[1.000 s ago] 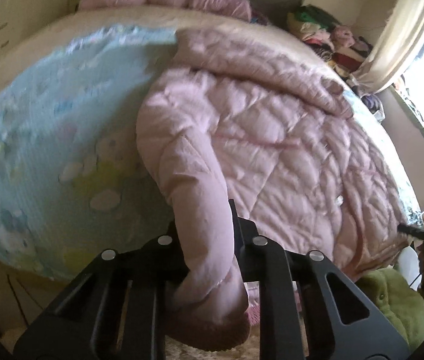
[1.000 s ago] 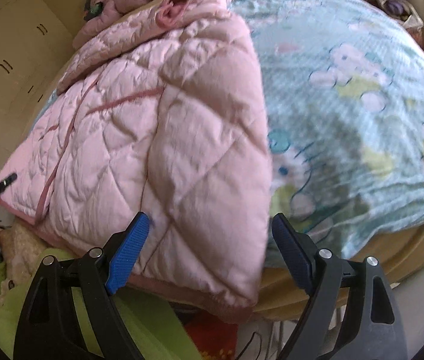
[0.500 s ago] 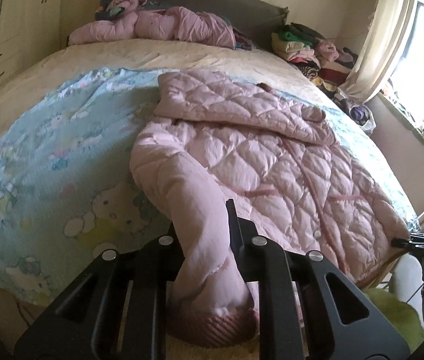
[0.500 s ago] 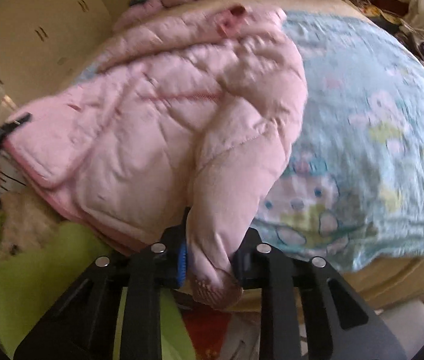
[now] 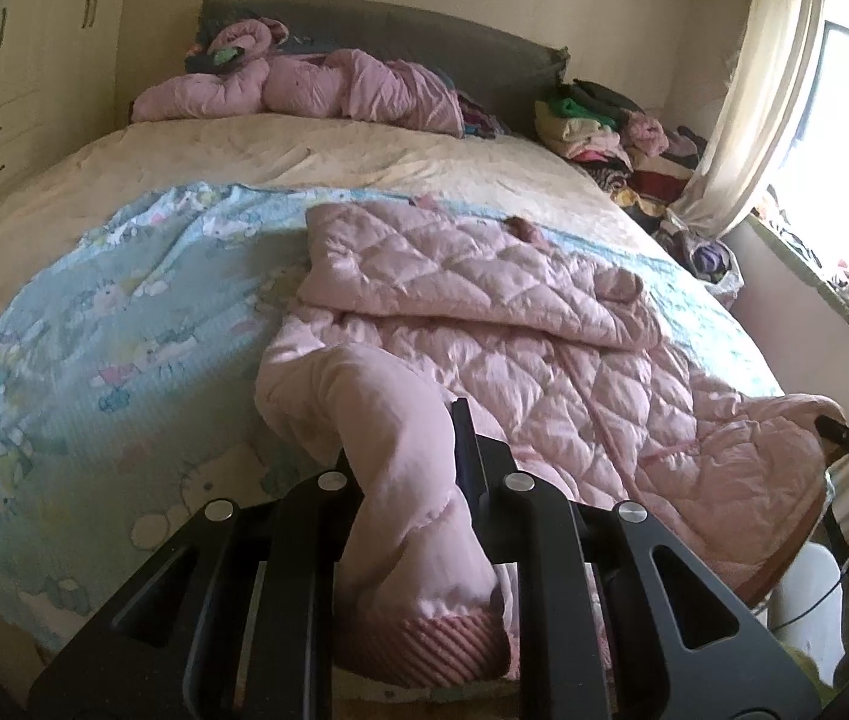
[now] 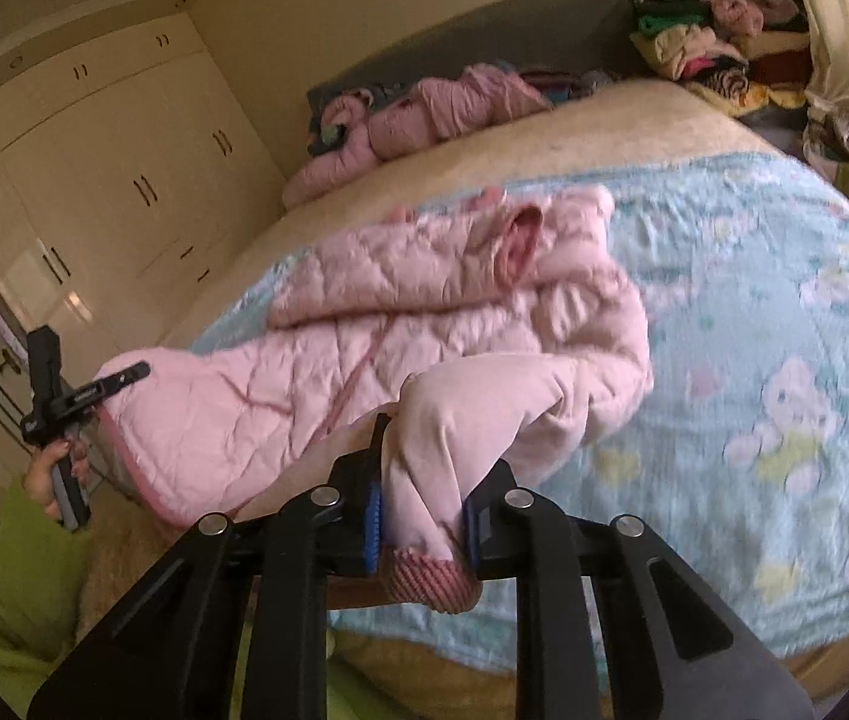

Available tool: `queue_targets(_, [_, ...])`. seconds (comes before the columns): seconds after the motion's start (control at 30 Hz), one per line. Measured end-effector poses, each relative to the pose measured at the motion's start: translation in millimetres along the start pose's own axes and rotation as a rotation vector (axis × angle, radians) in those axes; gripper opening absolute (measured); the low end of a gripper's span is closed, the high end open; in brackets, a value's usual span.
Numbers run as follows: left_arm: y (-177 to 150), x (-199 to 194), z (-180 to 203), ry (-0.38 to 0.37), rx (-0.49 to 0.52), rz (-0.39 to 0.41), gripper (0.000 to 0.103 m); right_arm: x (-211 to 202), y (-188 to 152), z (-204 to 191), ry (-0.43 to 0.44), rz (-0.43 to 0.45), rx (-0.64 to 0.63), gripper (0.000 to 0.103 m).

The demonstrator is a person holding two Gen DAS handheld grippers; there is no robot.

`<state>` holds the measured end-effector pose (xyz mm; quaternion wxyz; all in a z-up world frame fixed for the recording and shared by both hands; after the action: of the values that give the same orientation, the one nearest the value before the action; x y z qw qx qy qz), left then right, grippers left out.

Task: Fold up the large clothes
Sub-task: 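Lift the hem with both grippers and fold it toward the collar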

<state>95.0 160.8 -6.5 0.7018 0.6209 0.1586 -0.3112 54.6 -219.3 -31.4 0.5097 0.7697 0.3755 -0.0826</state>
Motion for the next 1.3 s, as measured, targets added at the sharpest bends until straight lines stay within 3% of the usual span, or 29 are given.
queue_targets(0.6, [43.8, -3.5, -21.1, -0.01, -0.061, 0.096, 0.01, 4.8, 77.9, -2.3, -0.021, 0.159, 0.04, 0.018])
queue_targets(1.3, [107.9, 11.2, -23.9, 0.035, -0.027, 0.141, 0.011, 25.5, 140.1, 21.6, -0.067, 0.252, 0.126, 0.018])
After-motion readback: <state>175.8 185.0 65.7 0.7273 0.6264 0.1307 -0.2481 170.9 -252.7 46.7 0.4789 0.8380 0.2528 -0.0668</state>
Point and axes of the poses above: each gripper's, at about its wrist camera, not at the fingertips, and x roughly the way its jaws point, z to its right, y to its top, the point moved 1 cm from there along x, roughly the way its jaws point, and after that the axes turned 3 degrees about x, right-handed, at the moved point
